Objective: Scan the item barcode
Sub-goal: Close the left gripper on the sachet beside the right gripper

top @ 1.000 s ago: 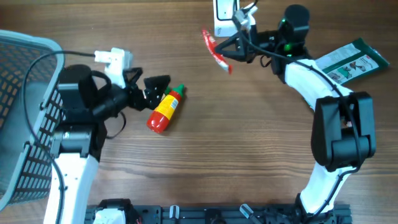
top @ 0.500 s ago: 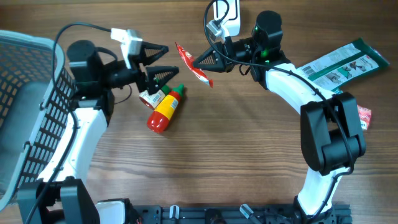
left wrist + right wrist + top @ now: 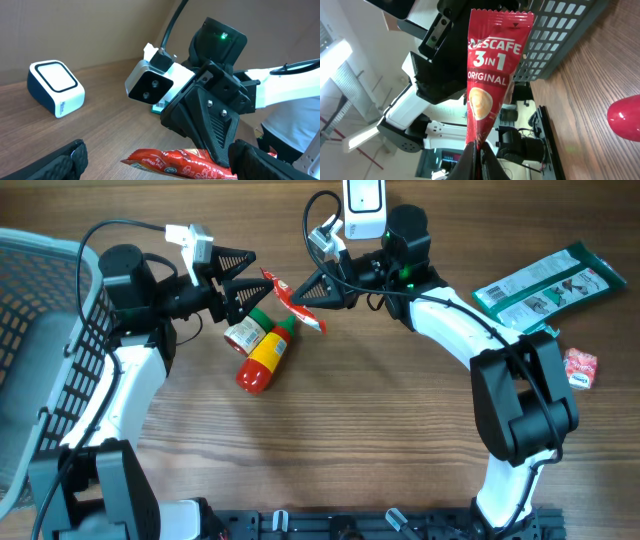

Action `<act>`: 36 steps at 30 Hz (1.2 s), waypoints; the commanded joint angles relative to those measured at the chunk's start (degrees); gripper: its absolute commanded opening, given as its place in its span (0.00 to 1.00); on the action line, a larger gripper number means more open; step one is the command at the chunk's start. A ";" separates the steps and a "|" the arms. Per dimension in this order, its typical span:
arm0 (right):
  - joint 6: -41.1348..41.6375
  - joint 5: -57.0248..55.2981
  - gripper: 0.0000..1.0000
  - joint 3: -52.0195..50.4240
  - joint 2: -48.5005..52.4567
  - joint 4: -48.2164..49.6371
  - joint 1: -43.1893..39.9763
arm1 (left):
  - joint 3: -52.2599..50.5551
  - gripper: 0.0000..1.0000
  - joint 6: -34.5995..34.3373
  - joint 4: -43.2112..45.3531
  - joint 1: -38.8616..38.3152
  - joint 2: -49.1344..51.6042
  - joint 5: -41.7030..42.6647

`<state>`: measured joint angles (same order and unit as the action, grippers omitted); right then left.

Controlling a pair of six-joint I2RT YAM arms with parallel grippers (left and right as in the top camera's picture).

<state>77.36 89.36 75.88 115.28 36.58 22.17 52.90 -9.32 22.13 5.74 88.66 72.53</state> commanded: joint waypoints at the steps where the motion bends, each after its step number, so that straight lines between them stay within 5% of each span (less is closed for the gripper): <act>1: 0.39 3.67 0.04 -0.22 0.33 0.00 0.66 | 0.35 0.92 -0.15 0.17 0.11 1.38 0.31; 22: 0.17 3.67 0.04 -0.22 0.33 1.97 1.79 | 0.35 0.88 -0.22 4.00 -1.51 5.01 6.60; 23: 0.24 3.65 0.04 -0.22 0.33 2.78 1.92 | 0.35 0.59 -1.46 4.50 -1.51 5.01 6.93; 24: 0.24 3.65 0.04 -0.22 0.33 2.78 1.92 | 0.35 0.46 -1.46 4.48 -1.51 5.01 6.93; 27: 0.24 3.65 0.04 -0.22 0.33 2.78 1.88 | 0.35 0.13 -2.12 4.48 -1.44 5.01 6.91; 29: 0.24 3.65 0.04 -0.22 0.33 2.78 1.79 | 0.35 0.04 -4.48 4.72 -1.44 5.01 6.80; 32: 0.33 3.65 0.04 -0.22 0.33 2.82 1.75 | 0.35 0.04 -6.62 4.68 -1.38 5.01 6.47; 33: 0.37 3.65 0.04 -0.22 0.33 2.84 1.75 | 0.35 0.25 -6.62 4.68 -1.33 5.01 6.49; 34: 0.35 3.65 0.04 -0.22 0.33 2.84 1.75 | 0.35 0.69 -6.58 4.72 -1.29 5.01 6.47; 36: 0.33 3.65 0.04 -0.22 0.33 2.86 1.75 | 0.35 0.80 -6.58 5.16 -0.70 5.01 6.60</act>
<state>77.36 89.36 75.88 115.28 39.00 23.81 52.93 -14.85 26.83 4.47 93.12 78.32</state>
